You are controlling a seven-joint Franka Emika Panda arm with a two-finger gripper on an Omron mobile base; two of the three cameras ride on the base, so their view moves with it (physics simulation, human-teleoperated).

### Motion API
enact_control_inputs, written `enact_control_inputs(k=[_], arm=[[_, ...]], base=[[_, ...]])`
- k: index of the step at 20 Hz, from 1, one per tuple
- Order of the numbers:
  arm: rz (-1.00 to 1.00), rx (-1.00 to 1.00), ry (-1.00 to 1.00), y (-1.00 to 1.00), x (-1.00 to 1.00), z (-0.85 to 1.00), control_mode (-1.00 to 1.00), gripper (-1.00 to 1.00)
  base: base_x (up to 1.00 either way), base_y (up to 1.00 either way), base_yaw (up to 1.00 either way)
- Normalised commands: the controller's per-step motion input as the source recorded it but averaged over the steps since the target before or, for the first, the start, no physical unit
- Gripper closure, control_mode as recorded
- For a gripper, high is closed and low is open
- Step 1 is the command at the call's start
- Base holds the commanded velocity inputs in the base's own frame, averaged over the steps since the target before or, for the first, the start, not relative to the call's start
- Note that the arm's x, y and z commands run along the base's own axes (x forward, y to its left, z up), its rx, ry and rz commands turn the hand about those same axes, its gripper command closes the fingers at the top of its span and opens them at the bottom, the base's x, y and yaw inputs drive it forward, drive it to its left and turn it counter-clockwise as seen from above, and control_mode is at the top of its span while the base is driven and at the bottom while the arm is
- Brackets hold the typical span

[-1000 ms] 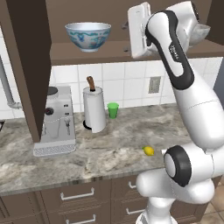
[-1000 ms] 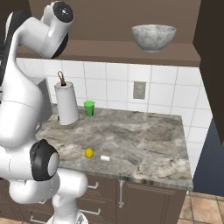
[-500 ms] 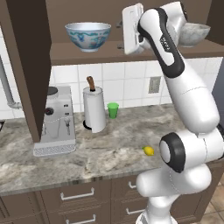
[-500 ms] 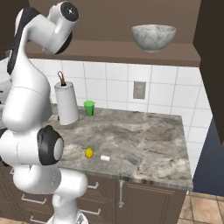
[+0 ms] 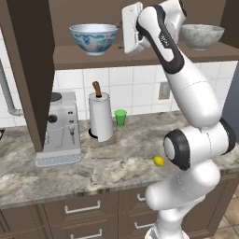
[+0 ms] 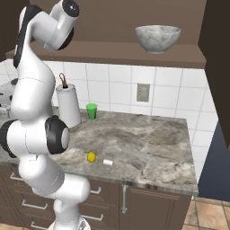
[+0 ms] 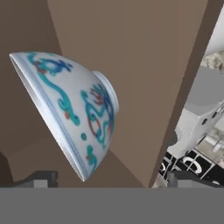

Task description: Pick both bowls and place them on the counter. Then place the lemon in one bowl and place the marshmallow in the other bowl.

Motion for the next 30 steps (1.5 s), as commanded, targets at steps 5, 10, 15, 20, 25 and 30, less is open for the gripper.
enact_control_inputs(k=[5,10,15,20,25,30], arm=[[0.0,0.0,0.0,0.09,0.32,0.0,-1.0,-1.0],[0.0,0.0,0.0,0.1,0.45,0.0,-1.0,-1.0],[0.0,0.0,0.0,0.06,0.21,-0.01,-1.0,-1.0],[0.0,0.0,0.0,0.02,0.14,-0.02,-1.0,-1.0],[0.0,0.0,0.03,0.09,0.23,-0.09,-1.0,-1.0],[0.0,-0.01,0.03,0.07,0.26,-0.08,-1.0,-1.0]], base=[[0.0,0.0,0.0],[0.0,0.0,0.0],[0.0,0.0,0.0],[0.0,0.0,0.0],[0.0,0.0,0.0],[0.0,0.0,0.0]])
